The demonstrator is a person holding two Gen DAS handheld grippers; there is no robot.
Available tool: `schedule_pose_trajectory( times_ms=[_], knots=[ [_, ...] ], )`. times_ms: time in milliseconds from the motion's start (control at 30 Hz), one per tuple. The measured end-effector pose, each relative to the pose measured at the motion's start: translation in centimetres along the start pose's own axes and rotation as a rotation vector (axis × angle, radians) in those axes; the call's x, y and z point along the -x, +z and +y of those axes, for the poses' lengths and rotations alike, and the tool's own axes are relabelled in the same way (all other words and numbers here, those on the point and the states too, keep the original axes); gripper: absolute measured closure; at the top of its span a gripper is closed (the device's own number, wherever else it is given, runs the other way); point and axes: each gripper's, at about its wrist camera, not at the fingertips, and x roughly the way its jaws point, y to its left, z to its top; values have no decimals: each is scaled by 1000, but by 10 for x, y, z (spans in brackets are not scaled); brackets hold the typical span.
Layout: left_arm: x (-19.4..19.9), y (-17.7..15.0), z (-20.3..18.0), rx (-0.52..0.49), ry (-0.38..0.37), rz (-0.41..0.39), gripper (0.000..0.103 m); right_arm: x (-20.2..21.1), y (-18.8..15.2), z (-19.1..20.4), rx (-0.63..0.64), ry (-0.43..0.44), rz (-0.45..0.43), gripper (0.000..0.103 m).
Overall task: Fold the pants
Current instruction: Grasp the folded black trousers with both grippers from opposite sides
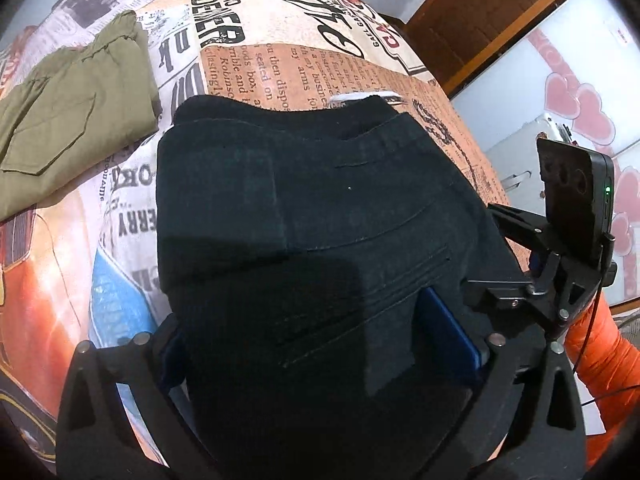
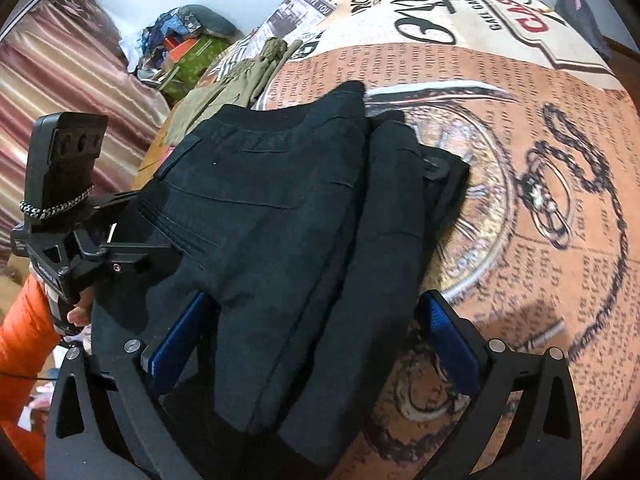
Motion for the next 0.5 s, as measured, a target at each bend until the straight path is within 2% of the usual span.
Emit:
schedule_pose_trajectory(
  times_ms=[67, 133, 200, 333, 400, 500],
  knots=[
    [1, 0, 0, -2, 7, -4, 5, -1, 2, 3, 7, 2, 4, 0],
    [4, 1, -1, -4, 8, -6, 10, 1, 2, 5, 18, 11, 0, 6],
    [7, 1, -2, -4, 8, -10, 16, 4, 3, 8, 30, 17, -5, 21],
    [11, 3, -1, 10, -4, -15, 23, 7, 6, 15, 75, 16, -2, 40],
    [15, 4, 0, 13, -2, -24, 34, 8, 9, 18, 89, 15, 3, 51],
    [23, 7, -2, 5, 1, -44, 47, 10, 13, 23, 110, -12, -6, 62]
  ],
)
